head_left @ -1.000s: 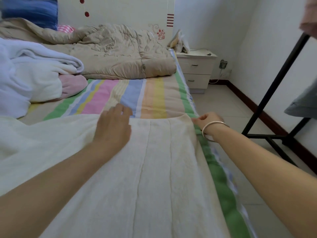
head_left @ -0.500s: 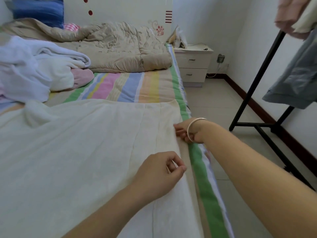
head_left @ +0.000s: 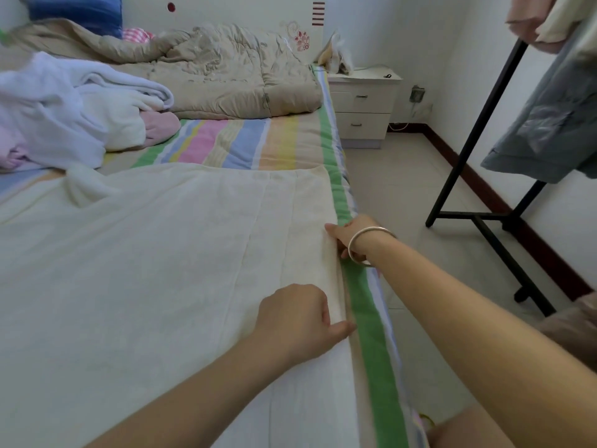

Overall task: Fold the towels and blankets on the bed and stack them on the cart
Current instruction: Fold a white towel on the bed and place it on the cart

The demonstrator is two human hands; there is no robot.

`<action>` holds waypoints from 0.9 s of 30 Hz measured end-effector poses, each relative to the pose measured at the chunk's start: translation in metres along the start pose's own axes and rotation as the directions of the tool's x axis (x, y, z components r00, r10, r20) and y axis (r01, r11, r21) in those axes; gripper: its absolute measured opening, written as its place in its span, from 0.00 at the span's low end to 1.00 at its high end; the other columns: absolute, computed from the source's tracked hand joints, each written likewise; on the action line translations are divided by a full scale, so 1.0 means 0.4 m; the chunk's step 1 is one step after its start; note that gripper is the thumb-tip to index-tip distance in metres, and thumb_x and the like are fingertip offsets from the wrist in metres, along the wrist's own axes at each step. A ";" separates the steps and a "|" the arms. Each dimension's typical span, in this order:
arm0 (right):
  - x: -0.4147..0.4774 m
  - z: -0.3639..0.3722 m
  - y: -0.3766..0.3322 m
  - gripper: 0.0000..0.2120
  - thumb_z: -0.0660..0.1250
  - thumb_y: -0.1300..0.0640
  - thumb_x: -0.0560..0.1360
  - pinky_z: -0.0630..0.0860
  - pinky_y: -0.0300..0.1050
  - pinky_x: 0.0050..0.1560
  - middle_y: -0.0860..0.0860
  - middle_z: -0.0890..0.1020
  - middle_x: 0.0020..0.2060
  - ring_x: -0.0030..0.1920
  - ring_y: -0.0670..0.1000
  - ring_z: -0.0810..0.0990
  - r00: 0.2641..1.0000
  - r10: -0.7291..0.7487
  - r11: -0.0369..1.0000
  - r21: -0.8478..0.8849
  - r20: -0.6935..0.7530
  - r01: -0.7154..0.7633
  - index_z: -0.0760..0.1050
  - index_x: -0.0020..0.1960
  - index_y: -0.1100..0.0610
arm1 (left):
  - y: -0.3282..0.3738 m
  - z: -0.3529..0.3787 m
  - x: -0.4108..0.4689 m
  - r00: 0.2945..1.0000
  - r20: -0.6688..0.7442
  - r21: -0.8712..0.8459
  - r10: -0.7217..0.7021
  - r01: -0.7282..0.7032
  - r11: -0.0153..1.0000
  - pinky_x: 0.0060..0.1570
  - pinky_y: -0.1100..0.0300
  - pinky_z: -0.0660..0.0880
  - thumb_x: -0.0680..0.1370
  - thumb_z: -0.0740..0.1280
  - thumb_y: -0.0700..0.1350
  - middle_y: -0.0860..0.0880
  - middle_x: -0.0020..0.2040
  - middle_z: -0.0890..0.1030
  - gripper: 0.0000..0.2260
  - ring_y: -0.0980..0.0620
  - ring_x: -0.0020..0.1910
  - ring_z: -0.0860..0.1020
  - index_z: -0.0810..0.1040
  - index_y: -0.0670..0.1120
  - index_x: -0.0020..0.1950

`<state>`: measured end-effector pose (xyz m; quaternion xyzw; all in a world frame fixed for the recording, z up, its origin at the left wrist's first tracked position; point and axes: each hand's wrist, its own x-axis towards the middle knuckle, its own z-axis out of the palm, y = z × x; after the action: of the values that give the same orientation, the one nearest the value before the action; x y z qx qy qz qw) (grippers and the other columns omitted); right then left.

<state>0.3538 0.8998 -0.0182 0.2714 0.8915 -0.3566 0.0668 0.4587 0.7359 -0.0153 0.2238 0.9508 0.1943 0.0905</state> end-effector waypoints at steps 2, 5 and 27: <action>-0.051 0.023 0.030 0.21 0.61 0.37 0.75 0.78 0.50 0.52 0.56 0.83 0.42 0.43 0.57 0.82 0.998 -0.045 0.996 -0.080 0.048 0.049 0.76 0.42 0.56 | 0.009 0.011 -0.007 1.000 0.020 0.050 -0.003 0.002 0.999 0.43 0.58 0.75 0.74 0.66 0.59 0.52 0.39 0.81 0.15 0.51 0.42 0.78 0.78 0.47 0.39; -0.108 0.059 0.061 0.14 0.62 0.44 0.75 0.78 0.51 0.53 0.55 0.83 0.44 0.47 0.58 0.81 0.989 -0.141 0.988 -0.065 -0.039 0.138 0.72 0.35 0.51 | 0.015 0.023 -0.006 0.999 0.034 0.094 0.012 -0.015 0.995 0.42 0.58 0.74 0.74 0.63 0.54 0.50 0.40 0.81 0.12 0.47 0.44 0.78 0.78 0.46 0.40; -0.264 0.324 -0.186 0.28 0.45 0.41 0.81 0.39 0.55 0.75 0.51 0.46 0.78 0.78 0.54 0.41 0.823 -0.550 0.642 -0.558 0.142 0.525 0.48 0.78 0.49 | -0.394 -0.195 -0.136 0.907 -0.325 -0.526 -0.266 0.060 0.849 0.32 0.73 0.69 0.78 0.63 0.41 0.55 0.39 0.84 0.10 0.59 0.34 0.81 0.81 0.52 0.42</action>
<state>0.3939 0.7222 -0.0360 -0.0315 0.9970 -0.0685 0.0184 0.4248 0.5551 -0.0043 0.0664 0.8811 0.4674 -0.0268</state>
